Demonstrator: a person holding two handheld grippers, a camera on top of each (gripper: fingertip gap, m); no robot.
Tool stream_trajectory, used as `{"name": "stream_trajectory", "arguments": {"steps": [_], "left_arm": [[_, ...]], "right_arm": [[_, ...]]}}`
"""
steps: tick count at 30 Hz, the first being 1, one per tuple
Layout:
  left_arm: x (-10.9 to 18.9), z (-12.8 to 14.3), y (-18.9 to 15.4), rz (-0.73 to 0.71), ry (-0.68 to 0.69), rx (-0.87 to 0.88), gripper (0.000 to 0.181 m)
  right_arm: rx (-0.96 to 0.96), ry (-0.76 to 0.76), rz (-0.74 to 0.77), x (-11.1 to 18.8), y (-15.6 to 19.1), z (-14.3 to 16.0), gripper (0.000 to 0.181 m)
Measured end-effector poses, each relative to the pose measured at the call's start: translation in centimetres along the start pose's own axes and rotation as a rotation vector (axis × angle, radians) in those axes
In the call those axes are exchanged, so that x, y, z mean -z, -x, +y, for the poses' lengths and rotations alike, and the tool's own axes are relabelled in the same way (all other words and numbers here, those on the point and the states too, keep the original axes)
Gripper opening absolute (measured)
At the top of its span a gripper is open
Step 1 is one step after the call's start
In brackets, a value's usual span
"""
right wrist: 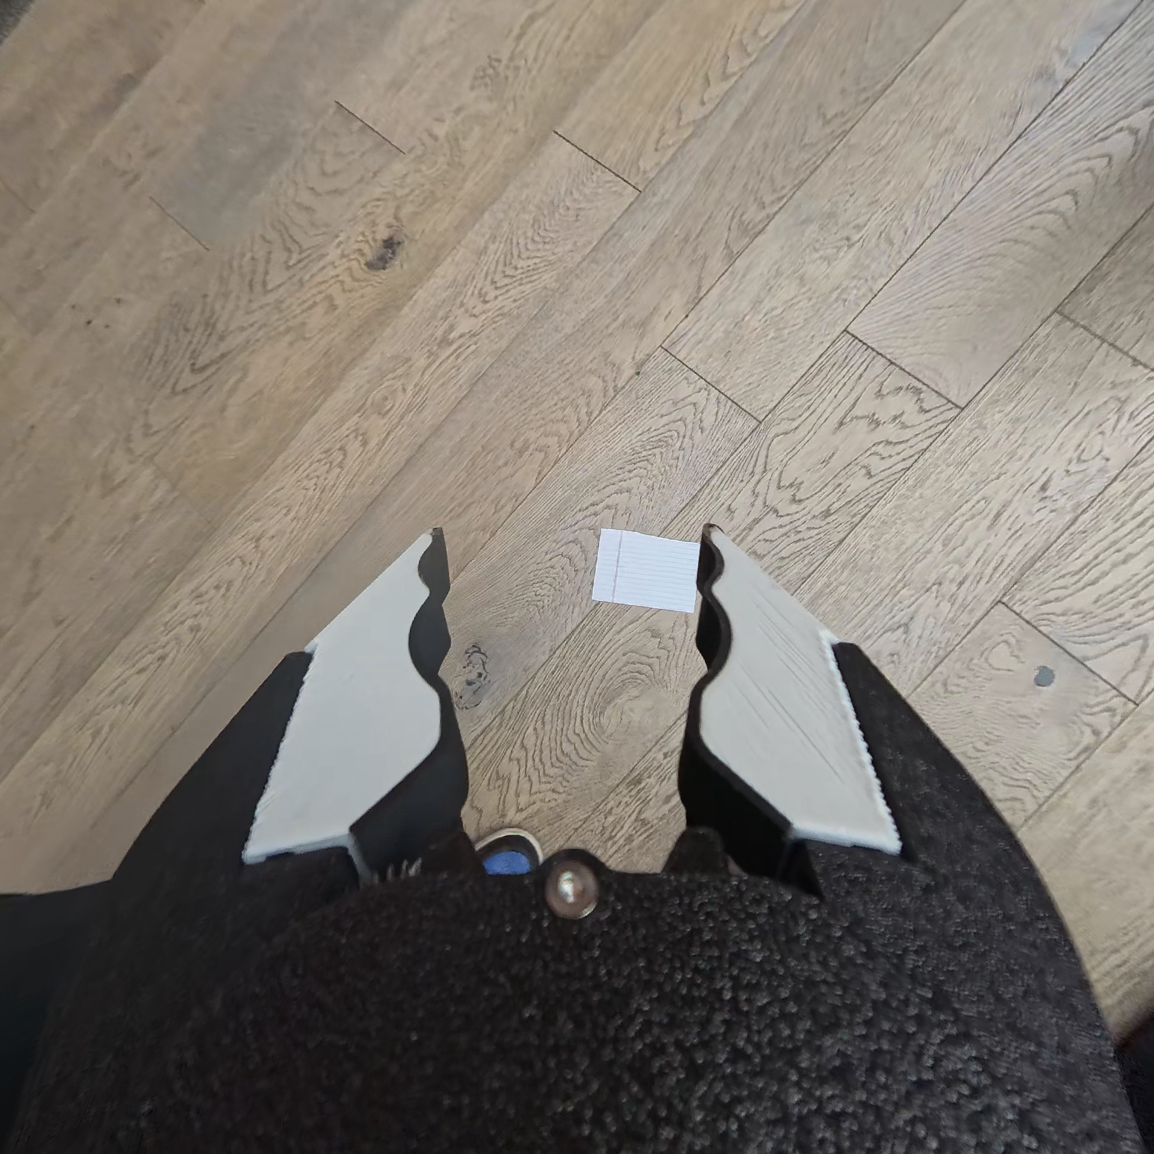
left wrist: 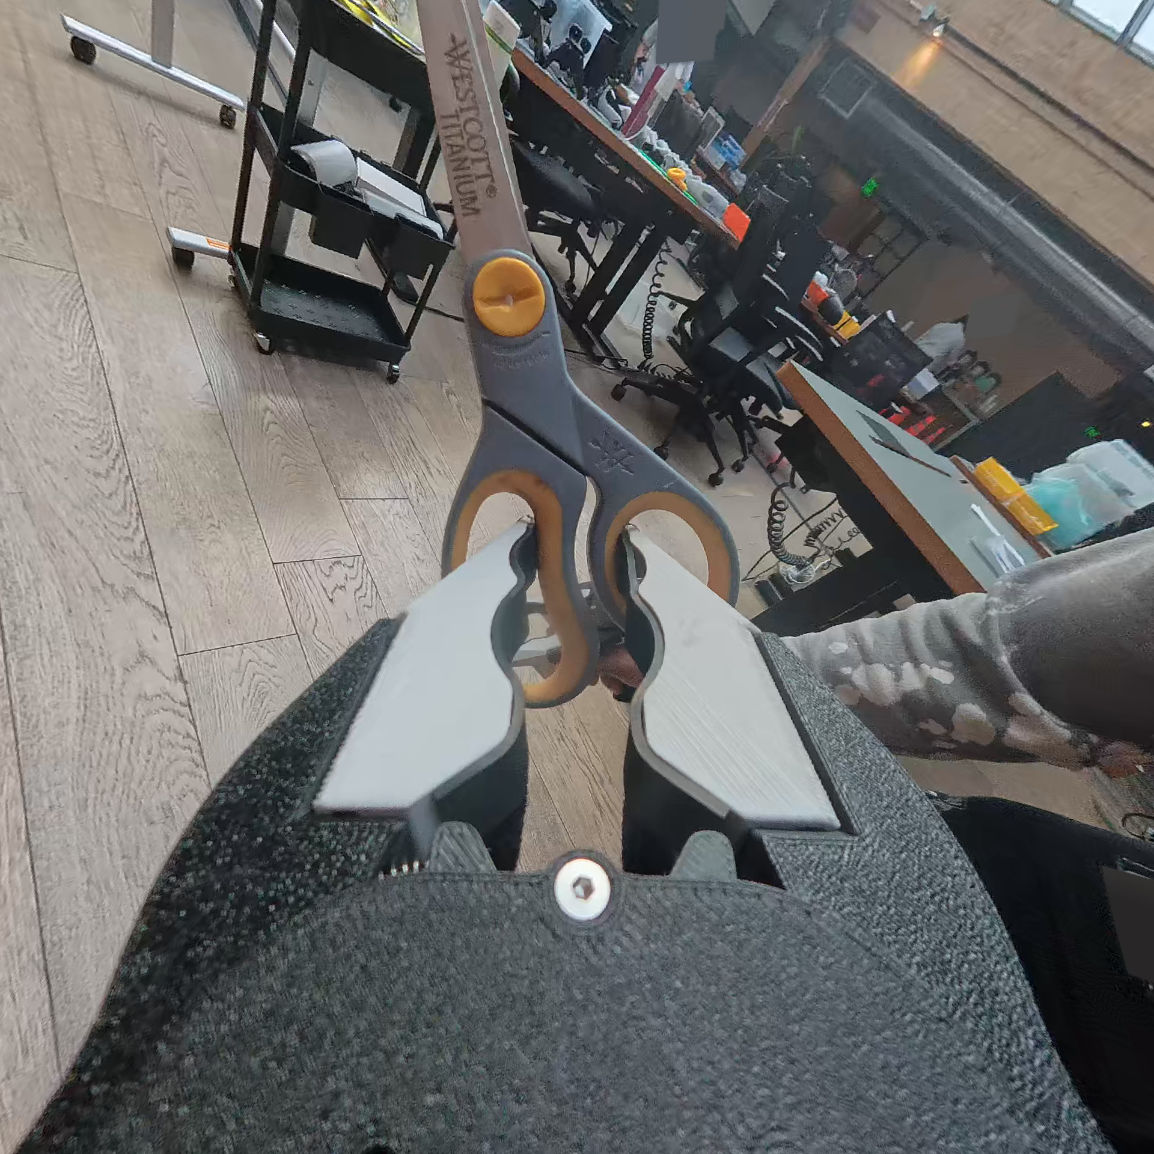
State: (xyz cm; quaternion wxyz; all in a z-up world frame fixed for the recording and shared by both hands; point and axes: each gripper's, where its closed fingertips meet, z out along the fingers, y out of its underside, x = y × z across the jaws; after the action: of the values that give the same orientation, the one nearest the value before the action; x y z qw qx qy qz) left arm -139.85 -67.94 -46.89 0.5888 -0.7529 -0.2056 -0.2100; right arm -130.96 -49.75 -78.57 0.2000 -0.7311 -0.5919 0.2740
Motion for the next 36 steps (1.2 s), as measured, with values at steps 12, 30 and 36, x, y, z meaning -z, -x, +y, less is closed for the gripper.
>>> {"name": "stream_trajectory", "arguments": {"steps": [12,30,36], "left_arm": [[-3.4,12.6,20.3,0.176,-0.147,0.061,0.023],[6.4,10.0,20.0,0.061,-0.408,-0.049,0.024],[9.1,3.1,10.4,0.117,-0.466,-0.040,0.023]], "right_arm": [[0.069,0.168,0.062,-28.5,-7.7,19.2,0.089],[0.011,0.045,0.061,-35.3,-8.6,20.8,0.000],[0.063,-0.209,0.004,-17.6,-4.8,5.7,0.000]]}}
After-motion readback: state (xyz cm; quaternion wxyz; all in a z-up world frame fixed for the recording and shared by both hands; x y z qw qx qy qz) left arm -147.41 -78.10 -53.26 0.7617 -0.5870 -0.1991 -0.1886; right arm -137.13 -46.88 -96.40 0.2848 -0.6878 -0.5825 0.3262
